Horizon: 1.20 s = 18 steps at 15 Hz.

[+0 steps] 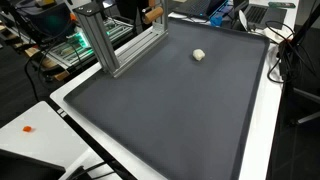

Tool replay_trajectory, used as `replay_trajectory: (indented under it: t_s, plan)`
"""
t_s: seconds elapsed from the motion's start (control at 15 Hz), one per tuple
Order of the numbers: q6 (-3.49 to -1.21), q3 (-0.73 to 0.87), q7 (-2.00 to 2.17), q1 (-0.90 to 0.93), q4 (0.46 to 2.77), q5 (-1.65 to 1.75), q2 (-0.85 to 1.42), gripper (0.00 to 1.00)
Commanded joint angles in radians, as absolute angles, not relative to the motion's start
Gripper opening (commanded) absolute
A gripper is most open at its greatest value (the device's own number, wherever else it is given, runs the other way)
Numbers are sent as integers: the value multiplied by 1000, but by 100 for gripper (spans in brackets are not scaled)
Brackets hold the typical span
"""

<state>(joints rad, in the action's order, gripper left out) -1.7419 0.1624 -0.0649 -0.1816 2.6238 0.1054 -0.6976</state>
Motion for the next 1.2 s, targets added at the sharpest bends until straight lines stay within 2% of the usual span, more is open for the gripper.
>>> replay_trajectory:
  t_s: [0.0,0.6,1.13]
  plan:
    - [-1740,164,-64,-180,2629,106,-696,100]
    - [-1737,164,-64,-180,2638,106,-692,100]
    - [-1690,89,-29,-126,2532,63,-736,100]
